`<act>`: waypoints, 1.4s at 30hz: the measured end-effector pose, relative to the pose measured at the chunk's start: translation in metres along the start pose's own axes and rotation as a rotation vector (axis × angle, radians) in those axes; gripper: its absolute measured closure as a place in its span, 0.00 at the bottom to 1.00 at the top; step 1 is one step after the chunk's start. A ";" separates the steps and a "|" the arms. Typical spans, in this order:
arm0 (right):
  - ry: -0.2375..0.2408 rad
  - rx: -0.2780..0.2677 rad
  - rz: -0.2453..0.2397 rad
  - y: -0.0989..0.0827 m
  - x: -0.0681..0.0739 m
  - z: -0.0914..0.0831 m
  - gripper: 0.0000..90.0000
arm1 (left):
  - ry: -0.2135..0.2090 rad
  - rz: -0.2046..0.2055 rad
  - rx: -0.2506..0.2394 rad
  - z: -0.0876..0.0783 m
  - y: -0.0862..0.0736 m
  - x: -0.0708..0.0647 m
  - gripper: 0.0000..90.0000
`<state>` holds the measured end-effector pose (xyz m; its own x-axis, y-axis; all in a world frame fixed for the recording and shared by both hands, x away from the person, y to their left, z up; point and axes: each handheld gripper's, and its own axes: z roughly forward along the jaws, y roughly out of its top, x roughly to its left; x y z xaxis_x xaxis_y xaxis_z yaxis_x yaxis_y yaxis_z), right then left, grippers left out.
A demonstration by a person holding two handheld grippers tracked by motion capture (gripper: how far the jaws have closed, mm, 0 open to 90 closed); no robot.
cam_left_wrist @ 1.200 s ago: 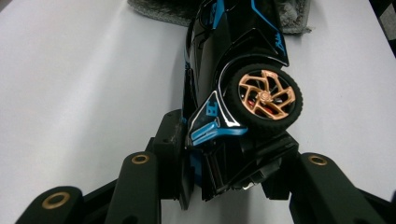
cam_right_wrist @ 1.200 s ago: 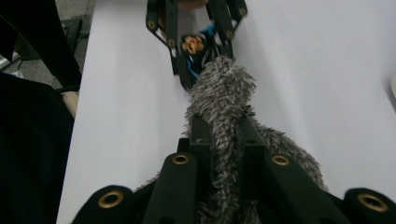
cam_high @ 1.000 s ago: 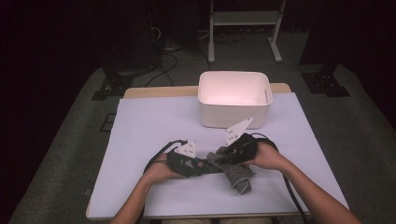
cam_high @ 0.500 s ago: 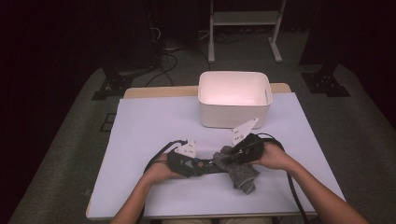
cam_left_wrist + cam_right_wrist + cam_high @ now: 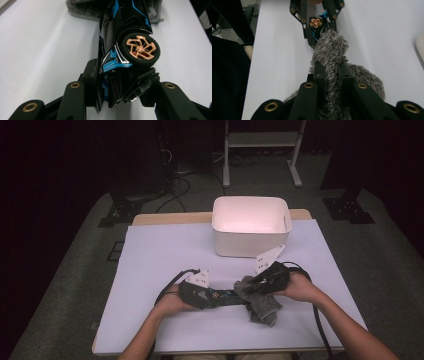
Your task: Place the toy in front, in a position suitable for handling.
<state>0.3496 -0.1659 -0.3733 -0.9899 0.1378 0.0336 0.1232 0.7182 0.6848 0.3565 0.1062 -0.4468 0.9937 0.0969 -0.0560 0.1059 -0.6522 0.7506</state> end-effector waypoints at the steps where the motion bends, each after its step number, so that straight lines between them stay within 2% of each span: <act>1: 0.005 0.002 -0.009 0.003 0.000 0.003 0.89 | 0.004 0.005 0.001 0.000 0.000 0.000 0.65; 5: 0.032 0.006 -0.043 0.019 0.003 0.019 0.89 | 0.008 0.007 -0.002 0.001 0.001 -0.001 0.65; 7: 0.043 0.012 -0.053 0.028 0.004 0.027 0.89 | 0.010 0.024 0.013 0.001 0.003 -0.001 0.65; 13: 0.059 0.027 -0.105 0.050 0.008 0.047 0.89 | 0.025 0.033 0.018 0.001 0.005 -0.002 0.65; 16: 0.059 0.044 -0.105 0.050 0.006 0.048 0.89 | 0.022 0.029 0.014 0.001 0.005 -0.002 0.65; 21: 0.029 0.067 -0.090 0.040 0.003 0.034 0.89 | 0.025 0.030 -0.007 -0.001 0.008 -0.003 0.65; 25: 0.020 0.048 -0.081 0.040 0.004 0.029 0.89 | 0.028 0.032 -0.025 -0.003 0.013 -0.005 0.65; 31: 0.044 -0.015 -0.094 0.056 0.008 0.038 0.89 | 0.015 0.037 -0.037 -0.006 0.014 -0.005 0.65; 33: 0.034 0.002 -0.106 0.056 0.009 0.039 0.89 | 0.011 0.019 -0.048 -0.006 0.012 -0.004 0.65; 36: 0.010 0.052 -0.120 0.049 0.009 0.036 0.89 | 0.001 0.006 -0.047 -0.005 0.007 -0.002 0.65; 39: -0.015 0.091 -0.099 0.034 0.007 0.028 0.89 | -0.010 -0.008 -0.040 -0.003 0.001 0.000 0.65; 42: -0.020 0.076 -0.065 0.019 0.004 0.020 0.89 | -0.011 -0.014 -0.036 -0.003 -0.001 0.000 0.65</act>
<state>0.3496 -0.1379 -0.3746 -0.9945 0.1022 -0.0238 0.0646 0.7755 0.6280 0.3559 0.1088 -0.4457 0.9925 0.0974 -0.0736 0.1185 -0.6234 0.7728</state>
